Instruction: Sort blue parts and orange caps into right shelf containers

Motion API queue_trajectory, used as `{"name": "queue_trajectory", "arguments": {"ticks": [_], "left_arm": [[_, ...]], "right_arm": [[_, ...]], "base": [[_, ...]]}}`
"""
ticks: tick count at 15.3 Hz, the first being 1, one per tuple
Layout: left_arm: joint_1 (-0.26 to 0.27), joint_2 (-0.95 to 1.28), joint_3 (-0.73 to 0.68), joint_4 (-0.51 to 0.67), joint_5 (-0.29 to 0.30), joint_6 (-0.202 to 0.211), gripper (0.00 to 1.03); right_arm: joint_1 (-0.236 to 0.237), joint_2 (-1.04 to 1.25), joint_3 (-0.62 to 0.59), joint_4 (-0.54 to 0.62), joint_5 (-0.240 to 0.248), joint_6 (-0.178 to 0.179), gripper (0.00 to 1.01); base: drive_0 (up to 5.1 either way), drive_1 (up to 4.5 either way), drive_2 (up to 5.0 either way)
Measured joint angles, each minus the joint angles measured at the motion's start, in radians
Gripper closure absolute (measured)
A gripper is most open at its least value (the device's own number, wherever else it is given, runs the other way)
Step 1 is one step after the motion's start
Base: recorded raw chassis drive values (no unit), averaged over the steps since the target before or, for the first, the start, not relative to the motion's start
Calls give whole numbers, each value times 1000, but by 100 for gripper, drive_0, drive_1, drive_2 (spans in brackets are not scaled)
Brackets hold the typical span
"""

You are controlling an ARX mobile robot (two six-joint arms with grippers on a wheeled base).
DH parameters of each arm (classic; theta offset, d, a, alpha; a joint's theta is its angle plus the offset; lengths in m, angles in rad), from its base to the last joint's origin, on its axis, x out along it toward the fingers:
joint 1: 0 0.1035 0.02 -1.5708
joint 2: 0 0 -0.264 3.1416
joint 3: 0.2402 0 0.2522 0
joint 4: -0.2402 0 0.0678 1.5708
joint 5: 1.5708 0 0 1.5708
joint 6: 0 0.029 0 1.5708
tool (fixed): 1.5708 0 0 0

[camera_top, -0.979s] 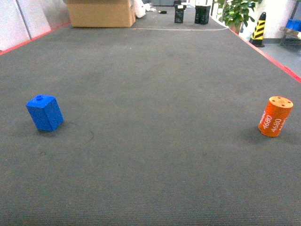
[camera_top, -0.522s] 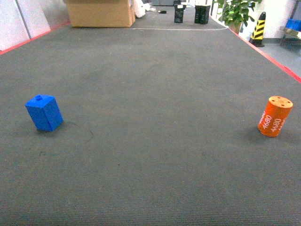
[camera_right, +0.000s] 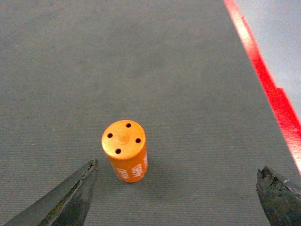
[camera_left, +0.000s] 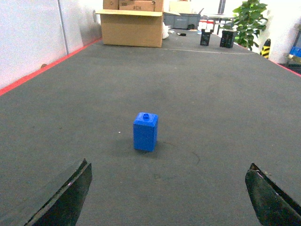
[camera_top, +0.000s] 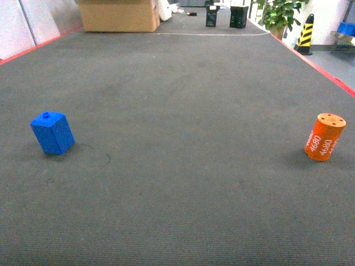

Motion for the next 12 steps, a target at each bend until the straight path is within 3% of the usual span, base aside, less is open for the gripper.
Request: {"name": "queue_trajectory", "arguments": {"ticks": [4,6,9,10,12], "left_arm": [[0,0,0,0,0,0,5],[0,0,0,0,0,0,5],[0,0,0,0,0,0,5],[0,0,0,0,0,0,5],[0,0,0,0,0,0,5]], "right_arm": [[25,281,338,-187,-44,51,3],[42,378,446,-235,-21,48,3],[81,464,502,-267,5,33,3],[104,498,490,-242,51,10,3],[105,540,472,-233,74,3,27]], "base": [[0,0,0],[0,0,0],[0,0,0],[0,0,0],[0,0,0]]}}
